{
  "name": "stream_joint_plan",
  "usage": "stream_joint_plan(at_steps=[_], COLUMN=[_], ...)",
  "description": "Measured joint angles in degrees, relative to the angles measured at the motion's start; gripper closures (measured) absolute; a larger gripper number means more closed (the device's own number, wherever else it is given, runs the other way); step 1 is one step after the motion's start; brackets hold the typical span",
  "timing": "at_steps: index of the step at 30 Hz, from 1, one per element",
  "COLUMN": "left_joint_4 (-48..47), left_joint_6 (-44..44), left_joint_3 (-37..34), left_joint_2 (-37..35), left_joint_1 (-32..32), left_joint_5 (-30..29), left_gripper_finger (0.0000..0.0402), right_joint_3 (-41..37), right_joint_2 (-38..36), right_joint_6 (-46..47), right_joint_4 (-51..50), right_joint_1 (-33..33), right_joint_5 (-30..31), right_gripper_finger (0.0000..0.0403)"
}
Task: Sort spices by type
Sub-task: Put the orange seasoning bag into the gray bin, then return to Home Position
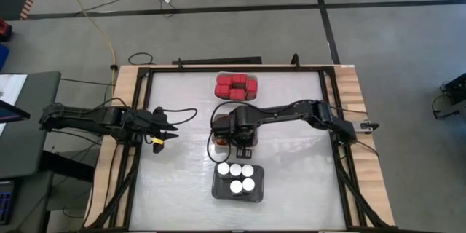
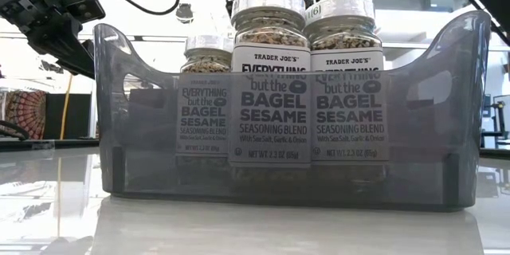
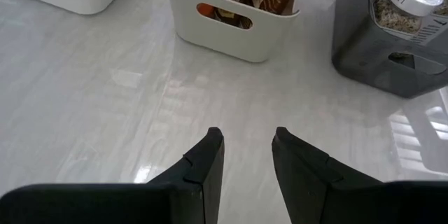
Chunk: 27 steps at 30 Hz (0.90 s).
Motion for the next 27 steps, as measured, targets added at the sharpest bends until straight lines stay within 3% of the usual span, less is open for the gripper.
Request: stream_joint_plan(at_steps=[9,21,27], left_joint_4=[0.00,0.00,0.11], left_joint_6=[0.00,-1.00,-1.03], left_joint_3=[0.00,0.00,0.00], left_joint_2=[-0.02,0.00,0.00], left_joint_1=[0.00,0.01,0.01], left_joint_5=[0.00,0.02,0.00], left_gripper_finger=[0.0288,0.0288,0.0288], right_joint_3=[0.02,0.82,4.49], right_joint_2=[-2.76,-3.63,-7.78], right_joint_6=[0.66,5.27,9.15], right_joint_4=[2.24,0.95,-0.67], right_joint_1=[-0.02,-0.25,-0.90], right_joint_5=[-0.02,-0.17,0.01], right_gripper_finger=[0.0305,0.0187,0.0170])
